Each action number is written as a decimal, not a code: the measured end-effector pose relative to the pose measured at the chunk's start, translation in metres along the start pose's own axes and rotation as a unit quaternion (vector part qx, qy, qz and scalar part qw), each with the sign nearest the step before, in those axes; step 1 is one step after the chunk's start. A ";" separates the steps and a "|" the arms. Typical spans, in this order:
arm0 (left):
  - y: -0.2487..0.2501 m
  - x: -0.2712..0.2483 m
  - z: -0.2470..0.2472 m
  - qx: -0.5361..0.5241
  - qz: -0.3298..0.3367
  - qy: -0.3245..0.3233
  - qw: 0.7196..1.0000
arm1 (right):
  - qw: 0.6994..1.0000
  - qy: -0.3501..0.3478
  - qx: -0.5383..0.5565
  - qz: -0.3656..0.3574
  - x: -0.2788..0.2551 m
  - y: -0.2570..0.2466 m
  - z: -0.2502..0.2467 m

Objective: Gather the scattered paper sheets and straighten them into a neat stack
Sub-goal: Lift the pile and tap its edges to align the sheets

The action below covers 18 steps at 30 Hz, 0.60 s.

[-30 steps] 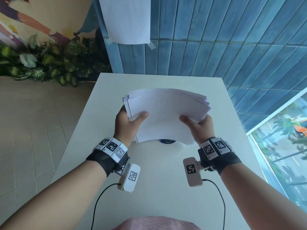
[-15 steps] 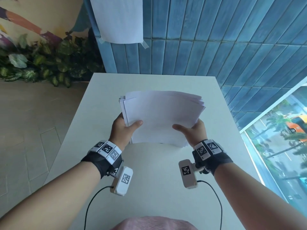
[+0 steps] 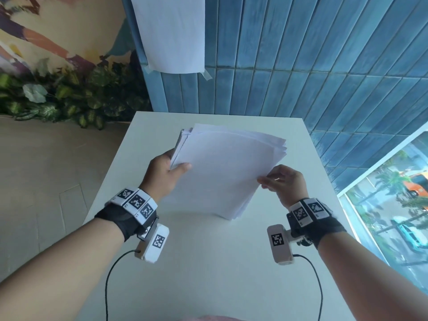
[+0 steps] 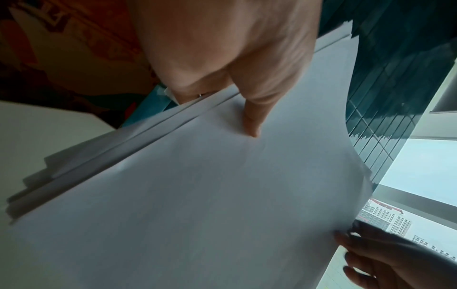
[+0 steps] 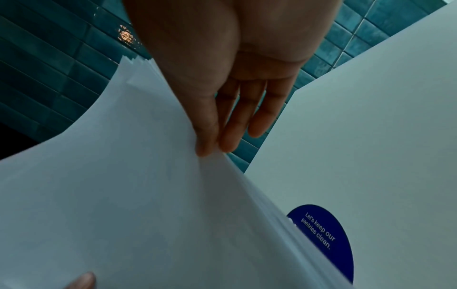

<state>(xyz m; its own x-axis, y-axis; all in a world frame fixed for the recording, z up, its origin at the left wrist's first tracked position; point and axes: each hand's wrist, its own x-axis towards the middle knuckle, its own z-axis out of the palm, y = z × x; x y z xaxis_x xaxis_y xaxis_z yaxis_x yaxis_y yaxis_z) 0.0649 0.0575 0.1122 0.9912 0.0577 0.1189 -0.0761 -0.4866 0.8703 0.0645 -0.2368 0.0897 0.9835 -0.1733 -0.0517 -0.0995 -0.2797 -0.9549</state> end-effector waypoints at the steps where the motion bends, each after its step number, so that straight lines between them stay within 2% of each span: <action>1: 0.004 0.004 -0.005 0.016 0.006 -0.003 1.000 | 1.000 0.003 0.005 0.003 0.001 0.000 0.000; 5: 0.019 0.019 -0.023 0.142 0.051 -0.040 0.988 | 0.998 0.056 -0.012 -0.008 0.000 -0.004 0.005; 8: 0.037 0.025 -0.027 0.249 0.077 -0.086 0.962 | 0.995 0.075 -0.034 -0.063 -0.003 -0.017 0.011; 10: 0.049 0.027 -0.023 0.308 0.088 -0.119 0.940 | 0.987 0.053 -0.075 -0.134 -0.004 -0.032 0.016; 12: 0.061 0.029 -0.017 0.358 0.099 -0.152 0.916 | 0.979 -0.009 -0.097 -0.177 -0.003 -0.047 0.020; 15: 0.073 0.032 -0.005 0.424 0.114 -0.192 0.877 | 0.973 -0.105 -0.122 -0.165 0.001 -0.055 0.025; 18: 0.082 0.032 0.010 0.471 0.130 -0.221 0.844 | 0.983 -0.095 -0.108 -0.112 0.002 -0.041 0.024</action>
<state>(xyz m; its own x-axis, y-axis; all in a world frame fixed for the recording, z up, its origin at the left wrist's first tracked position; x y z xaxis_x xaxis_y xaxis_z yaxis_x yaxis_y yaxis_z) 0.0914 0.0111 0.1826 0.9139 -0.3867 -0.1235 -0.3831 -0.9222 0.0520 0.0740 -0.2027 0.1213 0.9929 0.0889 0.0795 0.1130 -0.4890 -0.8649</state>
